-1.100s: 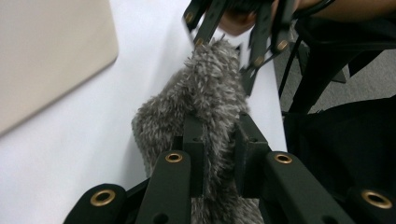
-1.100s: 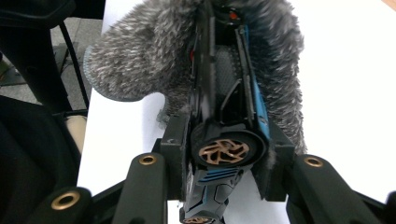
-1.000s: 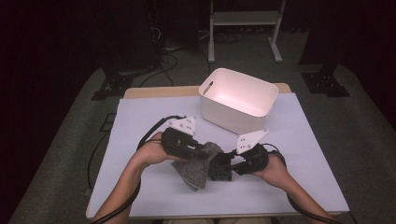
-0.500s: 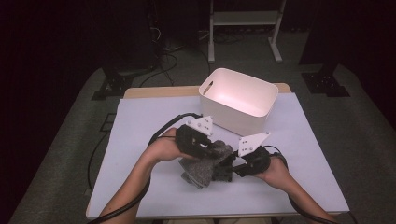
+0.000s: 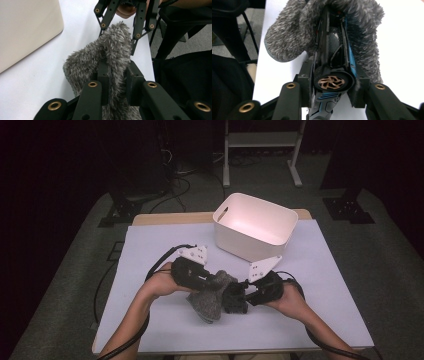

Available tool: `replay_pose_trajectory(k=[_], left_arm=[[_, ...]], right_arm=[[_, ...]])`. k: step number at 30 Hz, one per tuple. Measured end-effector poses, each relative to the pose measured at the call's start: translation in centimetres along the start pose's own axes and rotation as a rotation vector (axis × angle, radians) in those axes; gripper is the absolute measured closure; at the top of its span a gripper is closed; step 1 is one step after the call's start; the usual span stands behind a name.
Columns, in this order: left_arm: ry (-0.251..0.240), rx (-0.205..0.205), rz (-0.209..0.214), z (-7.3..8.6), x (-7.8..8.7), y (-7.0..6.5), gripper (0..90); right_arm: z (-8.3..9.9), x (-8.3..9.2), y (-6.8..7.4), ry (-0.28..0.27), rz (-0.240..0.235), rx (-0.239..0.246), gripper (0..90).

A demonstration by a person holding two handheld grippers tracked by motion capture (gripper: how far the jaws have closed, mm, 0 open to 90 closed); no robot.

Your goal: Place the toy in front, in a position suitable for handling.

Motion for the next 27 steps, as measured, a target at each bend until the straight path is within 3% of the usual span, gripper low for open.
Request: replay_pose_trajectory(k=[2, 5, 8, 16, 21, 23, 25, 27], left_arm=[[-0.005, -0.001, 0.01, 0.0, -0.1, -0.1, 77.4], [-0.012, -0.006, 0.015, -0.1, -0.2, -0.3, 77.4], [-0.011, -0.008, 0.013, -0.1, -0.2, -0.3, 77.4], [-0.028, -0.007, 0.011, 0.0, 0.8, -0.1, 77.4], [-0.002, -0.02, -0.017, 0.1, 1.7, -0.1, 77.4], [-0.003, -0.011, -0.02, 0.4, 1.7, -0.1, 77.4], [-0.018, 0.0, -0.013, 0.5, 1.5, -0.1, 77.4], [-0.027, 0.002, -0.01, 0.5, 1.4, 0.0, 77.4]], right_arm=[[0.3, -0.4, -0.1, 0.045, 0.02, -0.003, 50.2], [0.9, -1.1, -0.2, 0.065, 0.006, -0.028, 48.9], [1.0, -1.5, -0.2, 0.054, -0.012, -0.03, 54.2], [0.4, -2.2, -0.5, 0.027, -0.026, -0.032, 55.4], [-0.7, -3.5, -0.6, 0.028, -0.036, -0.014, 55.3], [-0.8, -3.6, -0.8, 0.035, -0.047, -0.024, 54.3], [-1.1, -3.2, -0.6, 0.035, -0.046, -0.015, 46.4], [-1.5, -2.5, -0.4, 0.022, -0.023, -0.016, 46.4]])
Point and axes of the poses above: each handheld gripper's, and its own axes: x roughly backward along the jaws, z roughly out of its underside, y roughly to its left, the point moved 2 cm from there along -x, roughly forward along the jaws, and after that the axes turned 11 degrees about -z, right-handed, at the moved point
